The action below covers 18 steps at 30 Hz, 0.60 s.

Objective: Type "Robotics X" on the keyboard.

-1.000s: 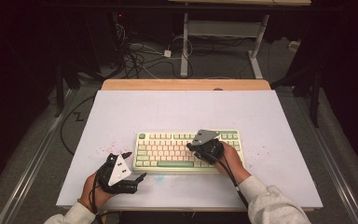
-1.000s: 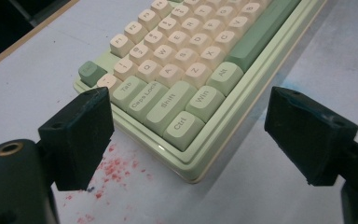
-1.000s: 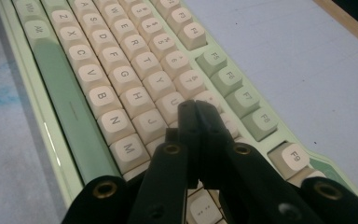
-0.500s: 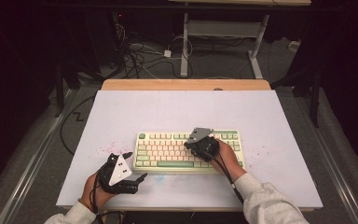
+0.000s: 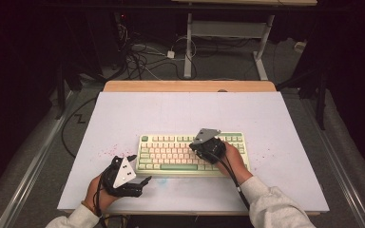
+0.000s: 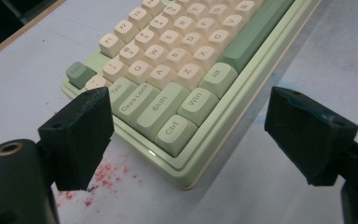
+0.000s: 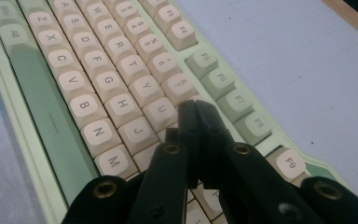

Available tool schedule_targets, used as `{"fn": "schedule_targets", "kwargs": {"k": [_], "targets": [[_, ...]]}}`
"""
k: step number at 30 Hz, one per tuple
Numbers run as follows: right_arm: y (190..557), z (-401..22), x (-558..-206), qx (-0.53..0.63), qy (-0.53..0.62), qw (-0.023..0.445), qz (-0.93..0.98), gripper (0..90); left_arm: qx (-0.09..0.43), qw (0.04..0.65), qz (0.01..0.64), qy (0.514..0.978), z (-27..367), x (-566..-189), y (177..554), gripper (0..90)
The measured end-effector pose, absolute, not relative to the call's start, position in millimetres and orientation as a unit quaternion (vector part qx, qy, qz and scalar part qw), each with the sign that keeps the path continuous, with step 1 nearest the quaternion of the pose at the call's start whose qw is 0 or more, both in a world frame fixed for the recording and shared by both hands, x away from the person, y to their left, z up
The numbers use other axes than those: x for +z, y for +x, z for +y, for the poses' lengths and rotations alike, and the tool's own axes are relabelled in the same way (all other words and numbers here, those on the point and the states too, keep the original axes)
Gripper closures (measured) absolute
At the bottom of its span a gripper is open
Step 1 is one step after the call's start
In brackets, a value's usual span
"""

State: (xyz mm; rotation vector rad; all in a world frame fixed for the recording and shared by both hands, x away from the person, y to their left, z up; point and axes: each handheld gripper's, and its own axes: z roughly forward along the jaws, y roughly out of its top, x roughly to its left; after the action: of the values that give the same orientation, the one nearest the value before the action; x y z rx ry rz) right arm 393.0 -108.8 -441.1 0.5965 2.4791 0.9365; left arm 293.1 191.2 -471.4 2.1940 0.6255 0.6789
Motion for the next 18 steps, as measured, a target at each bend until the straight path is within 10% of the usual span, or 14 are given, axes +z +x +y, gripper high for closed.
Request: {"fn": "schedule_targets", "kwargs": {"k": [18], "targets": [[377.1, -122.1, -422.8, 0.396, 0.209, 0.235, 0.863, 69.4, 0.264, 0.364, 0.246, 0.858, 191.1, -472.7, 290.0, 15.0]]}}
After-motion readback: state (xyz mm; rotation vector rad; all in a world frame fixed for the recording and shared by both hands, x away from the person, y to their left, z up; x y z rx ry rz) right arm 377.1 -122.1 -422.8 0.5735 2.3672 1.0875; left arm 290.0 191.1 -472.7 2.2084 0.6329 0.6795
